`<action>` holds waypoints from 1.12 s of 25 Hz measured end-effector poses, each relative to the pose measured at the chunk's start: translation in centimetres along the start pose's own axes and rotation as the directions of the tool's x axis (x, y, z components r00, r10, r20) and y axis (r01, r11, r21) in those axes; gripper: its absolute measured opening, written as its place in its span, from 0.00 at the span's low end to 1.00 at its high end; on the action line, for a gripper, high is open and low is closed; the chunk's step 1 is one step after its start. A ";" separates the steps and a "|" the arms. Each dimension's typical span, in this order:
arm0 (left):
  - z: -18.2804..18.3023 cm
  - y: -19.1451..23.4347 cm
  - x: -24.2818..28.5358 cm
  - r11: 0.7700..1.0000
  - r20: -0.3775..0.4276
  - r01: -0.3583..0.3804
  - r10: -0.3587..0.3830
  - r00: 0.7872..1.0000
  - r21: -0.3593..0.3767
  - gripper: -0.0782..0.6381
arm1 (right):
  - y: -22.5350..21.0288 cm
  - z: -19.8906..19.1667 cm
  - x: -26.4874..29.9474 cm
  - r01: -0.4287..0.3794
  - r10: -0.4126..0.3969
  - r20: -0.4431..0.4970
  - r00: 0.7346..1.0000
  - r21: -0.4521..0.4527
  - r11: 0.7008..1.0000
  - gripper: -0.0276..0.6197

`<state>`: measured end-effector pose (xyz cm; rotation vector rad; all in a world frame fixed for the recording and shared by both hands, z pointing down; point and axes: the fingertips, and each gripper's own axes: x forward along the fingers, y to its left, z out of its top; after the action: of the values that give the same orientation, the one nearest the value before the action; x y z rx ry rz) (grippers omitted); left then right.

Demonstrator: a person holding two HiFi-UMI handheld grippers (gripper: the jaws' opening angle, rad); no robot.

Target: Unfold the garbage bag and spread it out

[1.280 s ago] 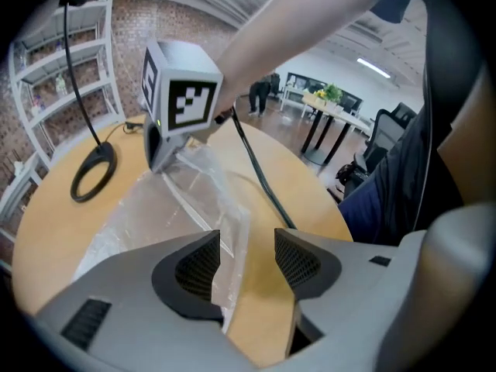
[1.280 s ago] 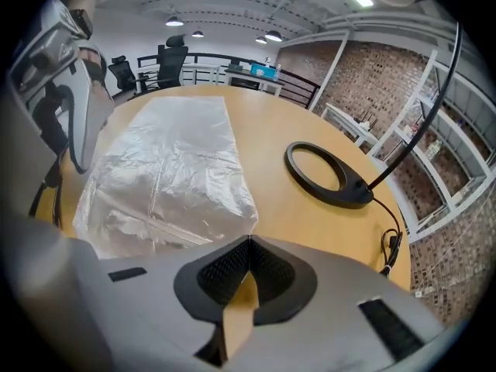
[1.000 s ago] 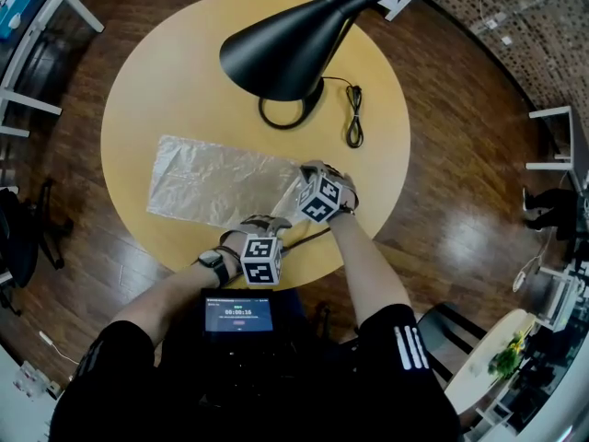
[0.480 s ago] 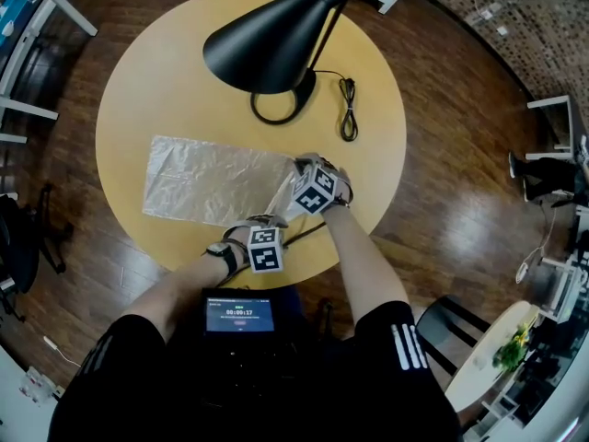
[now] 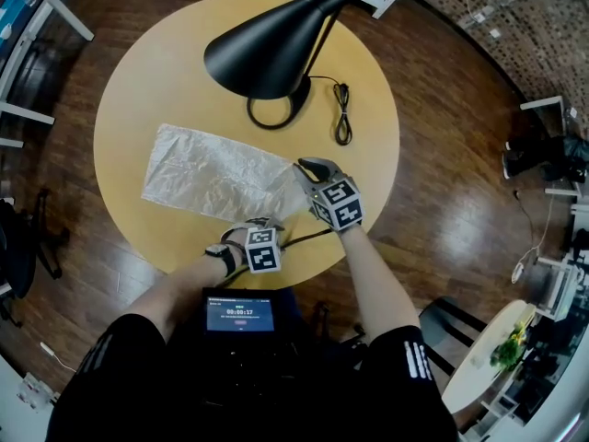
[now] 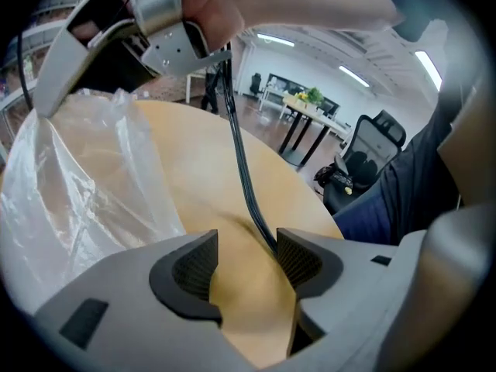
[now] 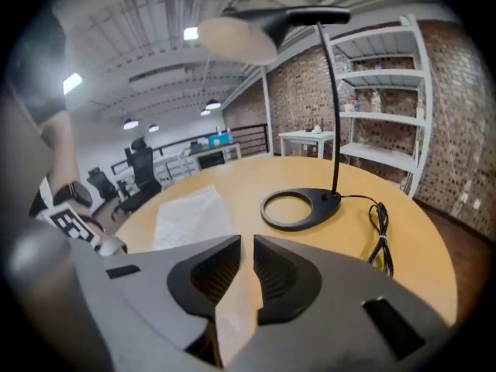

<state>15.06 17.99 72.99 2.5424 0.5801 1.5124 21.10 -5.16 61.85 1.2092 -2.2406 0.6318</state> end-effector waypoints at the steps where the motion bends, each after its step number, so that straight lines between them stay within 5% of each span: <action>1: 0.0 0.0 0.0 1.000 -0.001 0.001 -0.001 1.000 0.001 0.45 | 0.1 0.4 -0.5 -0.022 0.019 0.042 0.999 0.063 0.998 0.16; 5: -0.1 -0.1 0.1 1.000 -0.011 0.001 -0.001 1.000 0.012 0.45 | -0.9 -1.4 -0.3 -0.040 0.034 0.036 0.999 0.187 0.982 0.16; 8: 0.4 0.7 -0.9 0.996 0.013 -0.078 0.078 0.997 0.042 0.45 | -1.8 -4.5 1.2 0.001 0.010 -0.083 0.996 0.127 0.992 0.16; 13: 0.0 3.6 -3.7 0.955 0.010 -0.287 0.287 0.958 0.080 0.45 | -2.1 -7.2 2.6 0.013 -0.009 -0.206 0.978 0.016 1.000 0.16; 17: -2.8 3.6 -1.7 0.972 -0.096 -0.225 0.231 0.968 0.064 0.45 | -2.2 -7.6 3.2 0.026 -0.023 -0.236 0.971 0.010 1.000 0.16; 21: -2.6 3.0 -1.3 0.984 -0.083 -0.179 0.178 0.980 -0.003 0.45 | -3.2 -7.1 3.4 0.041 -0.024 -0.221 0.975 0.074 0.996 0.16; 28: -2.4 2.9 -1.2 0.984 -0.059 -0.171 0.169 0.984 -0.044 0.45 | -4.2 -1.0 1.1 0.007 0.001 -0.035 0.999 0.235 0.972 0.18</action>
<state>13.19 14.63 74.07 2.5773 0.3341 1.6337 24.38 -7.30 63.90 1.3022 -2.1808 0.9318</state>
